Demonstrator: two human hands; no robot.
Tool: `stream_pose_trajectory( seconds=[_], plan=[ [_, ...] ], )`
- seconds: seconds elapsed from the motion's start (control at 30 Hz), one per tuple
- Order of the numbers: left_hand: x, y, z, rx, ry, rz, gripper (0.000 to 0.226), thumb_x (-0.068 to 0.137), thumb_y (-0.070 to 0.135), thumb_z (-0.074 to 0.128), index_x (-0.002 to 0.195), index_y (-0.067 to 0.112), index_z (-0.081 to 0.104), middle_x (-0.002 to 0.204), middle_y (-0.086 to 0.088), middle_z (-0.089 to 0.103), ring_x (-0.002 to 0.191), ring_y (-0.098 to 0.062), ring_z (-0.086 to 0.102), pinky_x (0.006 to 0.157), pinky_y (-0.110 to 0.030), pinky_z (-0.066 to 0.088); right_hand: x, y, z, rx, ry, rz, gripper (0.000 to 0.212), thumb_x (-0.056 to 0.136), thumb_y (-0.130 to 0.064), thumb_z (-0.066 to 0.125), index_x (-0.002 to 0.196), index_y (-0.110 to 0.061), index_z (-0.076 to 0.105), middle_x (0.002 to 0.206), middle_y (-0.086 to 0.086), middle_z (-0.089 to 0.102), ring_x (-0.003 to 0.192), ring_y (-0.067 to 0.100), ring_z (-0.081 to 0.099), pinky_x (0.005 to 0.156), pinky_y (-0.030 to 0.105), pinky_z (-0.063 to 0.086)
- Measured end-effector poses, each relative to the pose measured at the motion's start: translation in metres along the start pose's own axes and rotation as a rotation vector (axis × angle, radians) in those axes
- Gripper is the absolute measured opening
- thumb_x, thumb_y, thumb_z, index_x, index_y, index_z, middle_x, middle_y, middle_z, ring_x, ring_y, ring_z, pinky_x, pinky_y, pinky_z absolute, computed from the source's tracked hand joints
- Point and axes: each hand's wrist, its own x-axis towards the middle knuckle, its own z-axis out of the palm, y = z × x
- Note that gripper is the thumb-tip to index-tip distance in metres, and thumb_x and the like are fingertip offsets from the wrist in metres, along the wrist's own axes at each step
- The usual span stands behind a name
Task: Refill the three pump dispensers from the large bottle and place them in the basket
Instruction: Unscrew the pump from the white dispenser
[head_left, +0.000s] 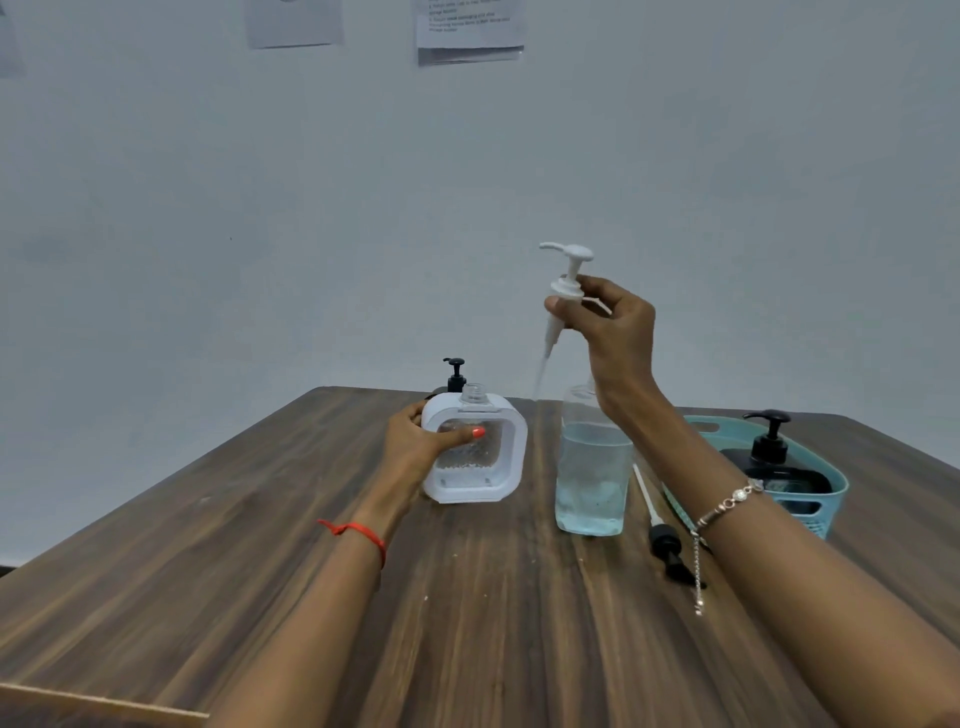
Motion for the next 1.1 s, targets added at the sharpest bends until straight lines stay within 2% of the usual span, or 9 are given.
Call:
stream_pose_trajectory(
  seconds=[0.1, 0.2, 0.3, 0.4, 0.63, 0.83, 0.97, 1.03, 1.1],
  plan=[
    [0.003, 0.0, -0.005, 0.022, 0.063, 0.004, 0.046, 0.061, 0.002, 0.084, 0.097, 0.012, 0.058, 0.084, 0.002, 0.066, 0.071, -0.011, 0.064, 0.051, -0.014, 0.051, -0.017, 0.007, -0.007, -0.172, -0.137, -0.03, 0.028, 0.069, -0.002, 0.077, 0.094, -0.004, 0.066, 0.084, 0.013, 0.069, 0.073, 0.021, 0.066, 0.071, 0.031, 0.054],
    [0.008, -0.002, -0.011, 0.024, 0.116, 0.023, 0.042, 0.059, 0.004, 0.085, 0.093, 0.014, 0.061, 0.086, -0.001, 0.068, 0.072, -0.013, 0.065, 0.057, -0.019, 0.054, -0.043, 0.024, -0.015, -0.569, -0.469, -0.057, 0.029, 0.064, -0.009, 0.08, 0.088, -0.016, 0.066, 0.081, 0.0, 0.064, 0.069, 0.011, 0.059, 0.065, 0.025, 0.049],
    [0.012, -0.003, -0.017, 0.042, 0.163, 0.024, 0.043, 0.058, 0.008, 0.087, 0.095, 0.01, 0.065, 0.088, -0.004, 0.07, 0.076, -0.018, 0.066, 0.068, -0.029, 0.056, -0.069, 0.055, -0.021, -0.866, -0.843, -0.051, 0.027, 0.066, -0.015, 0.078, 0.091, -0.011, 0.068, 0.081, -0.006, 0.053, 0.072, 0.009, 0.05, 0.063, 0.023, 0.041],
    [0.013, -0.003, -0.019, 0.052, 0.179, 0.021, 0.043, 0.058, 0.009, 0.087, 0.094, 0.011, 0.064, 0.086, -0.002, 0.069, 0.077, -0.02, 0.065, 0.069, -0.031, 0.055, -0.089, 0.086, -0.024, -1.029, -1.007, -0.063, 0.034, 0.069, -0.023, 0.077, 0.098, -0.01, 0.064, 0.09, -0.005, 0.046, 0.081, 0.01, 0.043, 0.065, 0.023, 0.035],
    [0.009, -0.007, -0.015, 0.022, 0.172, 0.004, 0.049, 0.056, 0.006, 0.088, 0.099, 0.009, 0.064, 0.09, -0.005, 0.07, 0.081, -0.022, 0.066, 0.074, -0.036, 0.057, -0.104, 0.115, -0.018, -1.033, -1.106, 0.087, 0.049, 0.066, -0.026, 0.081, 0.105, -0.005, 0.059, 0.096, -0.003, 0.042, 0.087, 0.012, 0.041, 0.07, 0.028, 0.038],
    [0.009, -0.009, -0.012, 0.026, 0.143, 0.023, 0.045, 0.058, 0.006, 0.086, 0.097, 0.012, 0.066, 0.088, -0.002, 0.07, 0.079, -0.019, 0.066, 0.069, -0.032, 0.056, -0.106, 0.12, -0.026, -0.981, -1.099, 0.149, 0.05, 0.067, -0.03, 0.081, 0.104, -0.005, 0.058, 0.102, 0.006, 0.052, 0.091, 0.015, 0.046, 0.076, 0.031, 0.042],
    [0.007, -0.009, -0.006, -0.005, 0.135, 0.024, 0.04, 0.061, 0.006, 0.084, 0.096, 0.009, 0.067, 0.085, -0.002, 0.069, 0.073, -0.015, 0.065, 0.057, -0.019, 0.052, -0.109, 0.121, -0.03, -1.007, -1.095, 0.151, 0.052, 0.068, -0.038, 0.078, 0.104, -0.006, 0.056, 0.097, 0.001, 0.048, 0.089, 0.014, 0.045, 0.078, 0.033, 0.044],
    [0.006, -0.01, -0.001, -0.015, 0.13, 0.024, 0.033, 0.062, 0.006, 0.084, 0.091, 0.01, 0.067, 0.081, -0.001, 0.069, 0.069, -0.013, 0.065, 0.052, -0.015, 0.05, -0.109, 0.115, -0.033, -1.011, -1.053, 0.121, 0.05, 0.071, -0.043, 0.075, 0.099, -0.007, 0.055, 0.096, 0.001, 0.048, 0.087, 0.013, 0.045, 0.076, 0.033, 0.043],
    [0.006, -0.011, 0.002, -0.021, 0.123, 0.029, 0.029, 0.062, 0.007, 0.084, 0.086, 0.012, 0.068, 0.078, 0.0, 0.07, 0.068, -0.014, 0.065, 0.053, -0.017, 0.051, -0.104, 0.105, -0.037, -0.94, -0.915, 0.053, 0.036, 0.077, -0.042, 0.07, 0.093, -0.013, 0.057, 0.093, 0.001, 0.056, 0.082, 0.01, 0.048, 0.073, 0.027, 0.042]
  ],
)
